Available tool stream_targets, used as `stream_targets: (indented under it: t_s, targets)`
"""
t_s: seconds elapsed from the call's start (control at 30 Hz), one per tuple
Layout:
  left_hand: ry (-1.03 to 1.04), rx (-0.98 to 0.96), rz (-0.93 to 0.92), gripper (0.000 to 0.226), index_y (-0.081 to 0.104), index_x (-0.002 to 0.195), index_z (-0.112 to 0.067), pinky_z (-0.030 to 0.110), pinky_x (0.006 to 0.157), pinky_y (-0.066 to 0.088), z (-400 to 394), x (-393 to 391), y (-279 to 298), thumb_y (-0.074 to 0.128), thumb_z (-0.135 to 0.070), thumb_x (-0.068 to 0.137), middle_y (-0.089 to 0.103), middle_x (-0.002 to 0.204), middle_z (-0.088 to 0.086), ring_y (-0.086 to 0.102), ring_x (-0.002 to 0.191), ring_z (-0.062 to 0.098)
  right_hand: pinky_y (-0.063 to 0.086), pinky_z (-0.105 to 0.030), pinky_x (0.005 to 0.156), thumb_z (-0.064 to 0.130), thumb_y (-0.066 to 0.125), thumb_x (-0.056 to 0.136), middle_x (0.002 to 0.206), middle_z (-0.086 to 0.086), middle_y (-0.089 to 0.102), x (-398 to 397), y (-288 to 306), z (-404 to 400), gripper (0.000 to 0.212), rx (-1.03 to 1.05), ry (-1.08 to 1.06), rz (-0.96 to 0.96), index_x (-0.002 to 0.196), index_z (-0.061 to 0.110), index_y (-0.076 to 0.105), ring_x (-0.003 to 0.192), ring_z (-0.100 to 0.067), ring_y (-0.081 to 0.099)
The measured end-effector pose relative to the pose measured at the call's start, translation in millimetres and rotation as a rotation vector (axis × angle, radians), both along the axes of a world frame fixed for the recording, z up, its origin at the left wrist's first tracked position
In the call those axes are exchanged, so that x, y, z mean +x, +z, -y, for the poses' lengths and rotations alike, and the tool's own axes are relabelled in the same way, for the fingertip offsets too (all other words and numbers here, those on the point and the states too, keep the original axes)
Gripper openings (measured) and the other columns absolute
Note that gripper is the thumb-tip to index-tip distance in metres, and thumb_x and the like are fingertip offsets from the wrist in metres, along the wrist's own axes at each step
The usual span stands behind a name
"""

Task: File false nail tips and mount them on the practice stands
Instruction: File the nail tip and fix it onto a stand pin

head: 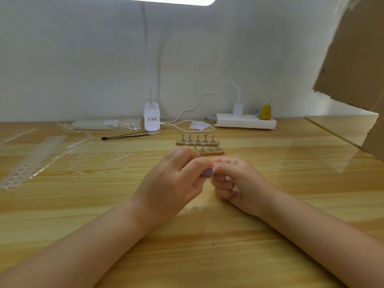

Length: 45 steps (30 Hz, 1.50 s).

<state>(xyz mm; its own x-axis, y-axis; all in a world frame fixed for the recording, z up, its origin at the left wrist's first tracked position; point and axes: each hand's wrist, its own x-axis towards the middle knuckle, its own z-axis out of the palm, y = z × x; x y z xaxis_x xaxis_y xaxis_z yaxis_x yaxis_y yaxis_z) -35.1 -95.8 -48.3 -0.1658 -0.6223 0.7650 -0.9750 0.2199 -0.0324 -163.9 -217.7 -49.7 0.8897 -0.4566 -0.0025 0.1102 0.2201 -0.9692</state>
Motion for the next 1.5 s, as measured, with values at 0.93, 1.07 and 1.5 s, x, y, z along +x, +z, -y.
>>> stream_targets:
  t_s: [0.93,1.07,1.5]
  targets:
    - [-0.102,-0.070,-0.149,0.024,0.061,0.113,0.003,0.034,0.080,0.054,1,7,-1,0.059,-0.003,0.090,0.062,0.103,0.011,0.062,0.093,0.021,0.020,-0.018,0.042,0.019,0.059,0.082,0.060,0.006,0.045,-3,1,2,0.012,-0.005,0.059,0.043,0.091,0.013,0.054,0.048,-0.005,0.037]
    - [-0.078,-0.002,-0.146,0.024,0.063,0.112,0.002,0.032,0.080,0.053,1,7,-2,0.054,-0.008,0.092,0.064,0.104,0.012,0.064,0.092,0.023,0.022,-0.016,0.041,0.018,0.058,0.082,0.061,0.006,0.045,-2,1,2,0.008,0.009,0.048,0.052,0.088,0.014,0.055,0.049,-0.006,0.036]
    - [-0.042,-0.003,-0.222,0.022,0.063,0.109,0.004,0.032,0.080,0.054,1,8,-2,0.060,-0.007,0.090,0.065,0.100,0.012,0.063,0.089,0.019,0.021,-0.017,0.042,0.019,0.060,0.084,0.062,0.007,0.045,-2,0,2,0.005,0.008,0.040,0.056,0.087,0.016,0.057,0.049,-0.006,0.038]
